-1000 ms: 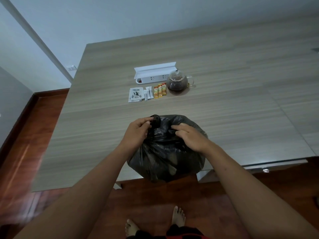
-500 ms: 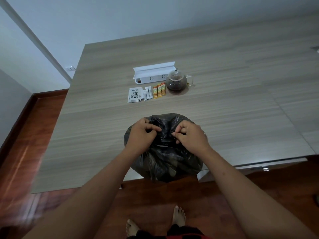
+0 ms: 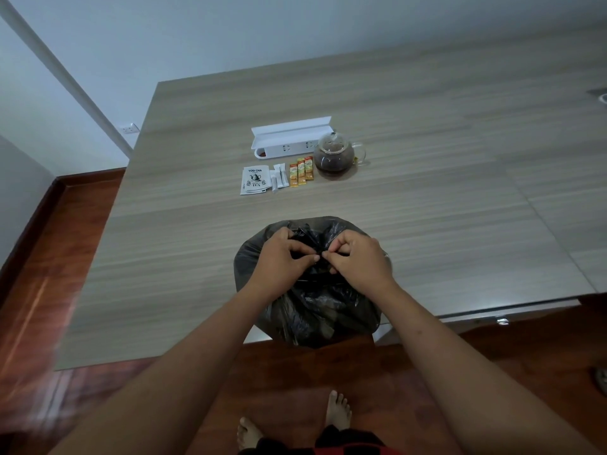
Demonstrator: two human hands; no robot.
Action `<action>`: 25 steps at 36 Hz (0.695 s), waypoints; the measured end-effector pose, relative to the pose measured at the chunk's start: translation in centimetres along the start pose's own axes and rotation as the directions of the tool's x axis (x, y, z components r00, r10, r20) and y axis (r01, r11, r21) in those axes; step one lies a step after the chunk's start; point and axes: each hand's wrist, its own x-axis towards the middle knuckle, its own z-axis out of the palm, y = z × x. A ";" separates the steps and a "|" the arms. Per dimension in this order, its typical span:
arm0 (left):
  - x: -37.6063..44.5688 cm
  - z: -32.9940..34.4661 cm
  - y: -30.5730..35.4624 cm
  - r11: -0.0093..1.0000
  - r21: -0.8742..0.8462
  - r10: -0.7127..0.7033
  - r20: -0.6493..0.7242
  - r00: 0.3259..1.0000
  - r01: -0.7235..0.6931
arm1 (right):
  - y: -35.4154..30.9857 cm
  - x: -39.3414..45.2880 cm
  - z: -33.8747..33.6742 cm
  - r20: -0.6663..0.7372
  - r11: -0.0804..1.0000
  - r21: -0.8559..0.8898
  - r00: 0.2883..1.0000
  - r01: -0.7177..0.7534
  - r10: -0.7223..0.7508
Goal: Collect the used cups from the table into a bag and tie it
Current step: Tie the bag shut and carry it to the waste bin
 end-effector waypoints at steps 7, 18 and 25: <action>0.2 -0.1 -0.4 0.998 -0.051 0.044 0.043 0.998 -0.042 | 0.2 0.5 0.0 0.047 0.990 0.136 0.998 -0.043 0.037; 0.6 -1.5 -1.1 0.989 -0.096 0.133 0.239 0.962 -0.113 | -2.0 1.7 -0.7 0.205 0.918 0.347 0.970 -0.193 0.126; 0.6 -1.9 -1.1 0.985 -0.072 0.169 0.229 0.959 -0.156 | -1.2 2.2 0.5 0.139 0.924 0.318 0.974 -0.214 0.178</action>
